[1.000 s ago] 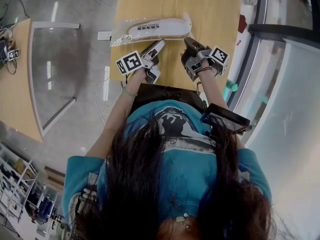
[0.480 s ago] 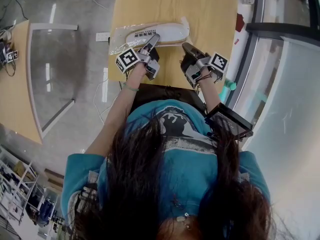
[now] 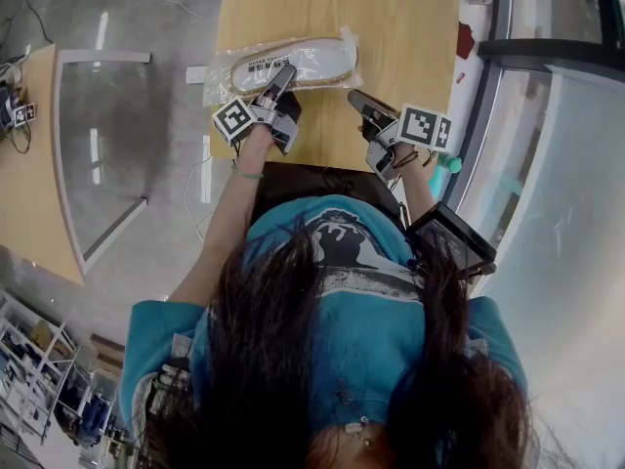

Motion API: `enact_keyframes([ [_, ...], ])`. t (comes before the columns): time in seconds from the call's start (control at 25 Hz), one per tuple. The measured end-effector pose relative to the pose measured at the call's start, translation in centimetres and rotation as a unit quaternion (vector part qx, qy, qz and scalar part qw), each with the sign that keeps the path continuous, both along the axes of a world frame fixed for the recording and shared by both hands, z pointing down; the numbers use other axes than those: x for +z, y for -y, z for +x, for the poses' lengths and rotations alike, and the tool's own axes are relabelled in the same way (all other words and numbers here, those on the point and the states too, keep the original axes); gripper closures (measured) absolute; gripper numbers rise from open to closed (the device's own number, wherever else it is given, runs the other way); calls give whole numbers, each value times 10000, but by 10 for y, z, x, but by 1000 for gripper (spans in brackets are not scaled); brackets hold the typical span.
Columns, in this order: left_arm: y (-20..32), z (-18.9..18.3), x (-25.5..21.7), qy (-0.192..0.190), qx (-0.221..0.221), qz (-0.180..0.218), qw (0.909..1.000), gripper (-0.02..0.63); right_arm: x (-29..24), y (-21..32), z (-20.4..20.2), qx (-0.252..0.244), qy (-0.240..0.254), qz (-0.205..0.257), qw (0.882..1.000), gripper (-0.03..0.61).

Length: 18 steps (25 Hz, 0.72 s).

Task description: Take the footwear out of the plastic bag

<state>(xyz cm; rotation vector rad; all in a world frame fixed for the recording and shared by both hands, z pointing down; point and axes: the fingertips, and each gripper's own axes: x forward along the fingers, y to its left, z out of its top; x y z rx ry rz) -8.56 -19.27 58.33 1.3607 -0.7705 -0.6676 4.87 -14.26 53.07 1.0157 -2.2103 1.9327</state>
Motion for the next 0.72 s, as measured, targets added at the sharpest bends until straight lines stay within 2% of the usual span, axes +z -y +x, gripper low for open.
enact_keyframes([
  [0.08, 2, -14, -1, 25, -127, 64, 9999, 500, -2, -2, 3, -281, -376, 250, 9986, 560],
  [0.2, 3, -30, -11, -10, -151, 315, 9994, 503, -13, 5, 15, -234, -580, 561, 9965, 560],
  [0.32, 2, -30, -27, 41, 126, 652, 9978, 503, -32, 18, 23, -175, -604, 1021, 9928, 560],
  [0.48, -5, -16, -43, -40, 527, 955, 9940, 503, -52, 28, 17, -406, -538, 1513, 9862, 560],
  [0.72, -16, -5, -61, -487, 520, 1036, 9921, 506, -58, 24, 12, -534, -295, 1663, 9842, 543],
])
